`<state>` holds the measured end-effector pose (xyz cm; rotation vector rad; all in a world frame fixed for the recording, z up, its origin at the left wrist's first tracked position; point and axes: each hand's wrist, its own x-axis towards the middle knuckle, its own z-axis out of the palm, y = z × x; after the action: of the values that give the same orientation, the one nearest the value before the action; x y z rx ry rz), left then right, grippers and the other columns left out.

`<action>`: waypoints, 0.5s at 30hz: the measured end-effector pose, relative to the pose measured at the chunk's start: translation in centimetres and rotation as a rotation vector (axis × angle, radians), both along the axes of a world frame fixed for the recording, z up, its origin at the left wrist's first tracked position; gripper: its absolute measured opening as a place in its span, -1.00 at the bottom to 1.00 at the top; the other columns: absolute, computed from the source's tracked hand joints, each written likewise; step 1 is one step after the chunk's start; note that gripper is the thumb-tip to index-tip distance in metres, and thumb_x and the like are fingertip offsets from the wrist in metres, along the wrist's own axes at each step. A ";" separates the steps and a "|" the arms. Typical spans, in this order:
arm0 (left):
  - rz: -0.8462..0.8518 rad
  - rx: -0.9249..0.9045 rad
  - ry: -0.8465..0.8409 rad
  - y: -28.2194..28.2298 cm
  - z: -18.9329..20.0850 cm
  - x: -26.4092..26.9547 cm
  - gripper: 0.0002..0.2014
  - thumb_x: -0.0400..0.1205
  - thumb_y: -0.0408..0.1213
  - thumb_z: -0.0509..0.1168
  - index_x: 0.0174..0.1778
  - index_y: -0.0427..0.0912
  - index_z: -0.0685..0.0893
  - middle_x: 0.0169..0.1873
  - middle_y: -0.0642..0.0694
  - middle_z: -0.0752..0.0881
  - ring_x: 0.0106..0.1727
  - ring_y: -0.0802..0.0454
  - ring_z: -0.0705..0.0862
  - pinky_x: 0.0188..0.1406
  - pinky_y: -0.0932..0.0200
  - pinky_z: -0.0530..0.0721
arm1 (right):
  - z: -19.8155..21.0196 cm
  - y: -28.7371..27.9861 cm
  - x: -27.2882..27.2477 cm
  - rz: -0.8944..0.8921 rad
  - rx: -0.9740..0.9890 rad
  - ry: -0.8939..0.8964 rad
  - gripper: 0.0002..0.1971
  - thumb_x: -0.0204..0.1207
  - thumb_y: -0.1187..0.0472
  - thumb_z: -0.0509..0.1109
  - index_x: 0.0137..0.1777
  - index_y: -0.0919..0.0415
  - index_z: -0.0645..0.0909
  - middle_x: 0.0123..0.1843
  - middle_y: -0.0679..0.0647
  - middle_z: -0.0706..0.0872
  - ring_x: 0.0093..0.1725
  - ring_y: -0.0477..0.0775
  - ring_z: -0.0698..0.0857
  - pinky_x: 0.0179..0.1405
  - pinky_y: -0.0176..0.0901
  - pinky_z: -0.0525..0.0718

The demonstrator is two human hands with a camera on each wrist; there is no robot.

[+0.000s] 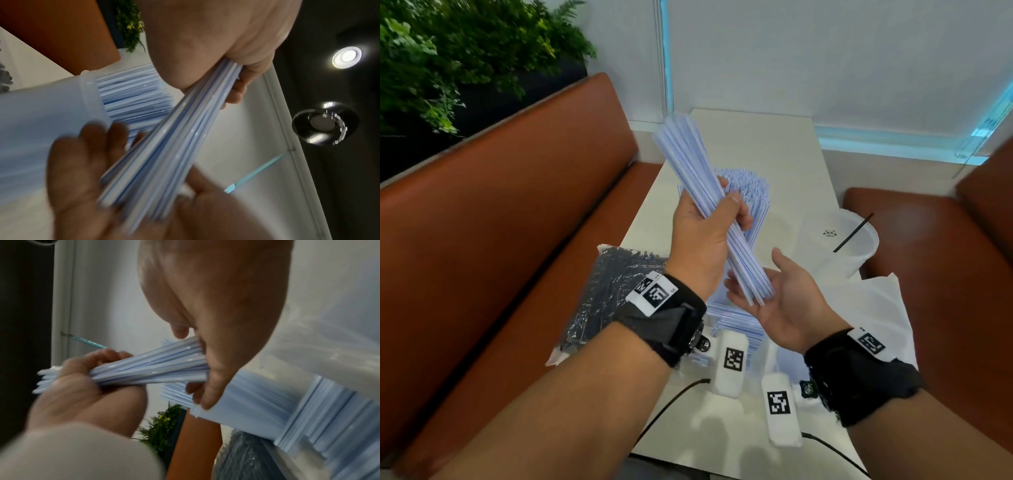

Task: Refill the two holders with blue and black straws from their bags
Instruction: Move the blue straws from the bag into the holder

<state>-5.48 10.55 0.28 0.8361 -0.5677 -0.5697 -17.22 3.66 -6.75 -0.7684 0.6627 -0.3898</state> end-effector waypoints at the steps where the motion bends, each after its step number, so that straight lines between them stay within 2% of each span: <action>1: -0.003 0.023 -0.006 0.1 -0.1 -0.1 -0.85 0.60 -0.45 0.34 -0.04 -0.11 0.58 -0.39 -0.15 0.62 -0.42 -0.08 0.60 -0.32 0.06 0.67 | 0.2 0.1 0.1 0.036 -0.033 0.001 -0.29 0.76 -0.23 0.12 0.38 0.50 0.63 0.17 0.38 0.76 0.17 0.30 0.77 0.27 0.15 0.76; 3: 0.004 0.047 0.008 0.1 -0.3 0.1 -0.84 0.60 -0.45 0.34 -0.02 -0.11 0.58 -0.39 -0.14 0.64 -0.43 -0.07 0.61 -0.34 0.07 0.68 | 0.6 0.3 0.2 0.054 -0.177 0.025 -0.38 0.73 -0.20 0.20 0.30 0.40 0.72 0.16 0.30 0.79 0.16 0.22 0.78 0.12 0.04 0.78; 4: 0.015 0.045 0.022 0.2 -0.3 0.3 -0.84 0.61 -0.46 0.34 -0.02 -0.10 0.58 -0.39 -0.14 0.63 -0.43 -0.08 0.61 -0.34 0.07 0.68 | 0.7 0.1 0.2 0.041 -0.321 0.049 -0.49 0.69 -0.17 0.29 0.27 0.29 0.76 0.16 0.20 0.82 0.16 0.15 0.78 0.05 -0.03 0.76; 5: 0.025 0.045 0.030 0.2 -0.4 0.5 -0.83 0.61 -0.47 0.33 -0.03 -0.09 0.58 -0.39 -0.15 0.63 -0.42 -0.09 0.61 -0.34 0.06 0.68 | 0.9 0.1 0.0 0.043 -0.495 0.074 -0.59 0.61 -0.12 0.41 0.27 0.16 0.75 0.18 0.08 0.83 0.19 0.07 0.78 0.05 -0.09 0.73; 6: 0.026 0.054 0.031 0.2 -0.4 0.6 -0.83 0.62 -0.47 0.33 -0.03 -0.09 0.58 -0.39 -0.15 0.62 -0.42 -0.09 0.61 -0.34 0.06 0.69 | 1.0 0.1 -0.1 0.082 -0.676 0.105 -0.60 0.50 -0.08 0.53 0.30 0.04 0.71 0.19 -0.03 0.83 0.21 0.00 0.78 0.10 -0.11 0.73; 8: 0.001 0.093 0.015 0.4 -0.6 0.2 -0.84 0.60 -0.43 0.35 -0.01 -0.08 0.58 -0.39 -0.13 0.64 -0.41 -0.09 0.63 -0.32 0.05 0.69 | 0.9 0.4 0.1 0.241 -0.924 0.186 -0.52 0.34 -0.06 0.62 0.25 0.00 0.68 0.11 -0.03 0.83 0.14 0.00 0.80 0.17 -0.07 0.75; 10: -0.023 0.117 -0.001 0.5 -0.6 -0.1 -0.84 0.58 -0.41 0.37 0.00 -0.11 0.59 -0.40 -0.12 0.66 -0.40 -0.08 0.65 -0.28 0.05 0.71 | 0.6 0.9 0.6 0.282 -1.035 0.277 -0.59 0.33 -0.15 0.51 0.02 0.14 0.68 -0.10 0.06 0.83 -0.02 0.07 0.82 0.09 0.03 0.75; 12: -0.027 0.102 -0.003 0.8 -0.2 0.5 -0.82 0.57 -0.43 0.38 0.02 -0.13 0.60 -0.38 -0.15 0.68 -0.38 -0.10 0.68 -0.25 0.03 0.72 | 0.0 0.9 0.8 0.230 -1.112 0.371 -0.68 0.44 -0.17 0.40 -0.14 0.10 0.60 -0.26 -0.02 0.80 -0.20 -0.02 0.78 -0.09 -0.03 0.72; 15: -0.040 0.088 -0.034 1.1 0.6 2.2 -0.81 0.62 -0.44 0.36 0.08 -0.13 0.60 -0.34 -0.16 0.70 -0.32 -0.11 0.71 -0.17 -0.01 0.73 | -0.6 0.8 0.8 0.221 -1.199 0.488 -0.74 0.61 -0.15 0.36 -0.17 0.00 0.54 -0.27 -0.15 0.77 -0.29 -0.03 0.72 -0.14 -0.03 0.70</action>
<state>-3.29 11.62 0.90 0.9211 -0.5944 -0.6213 -16.44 4.46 -7.40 -2.1067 0.7583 -0.3800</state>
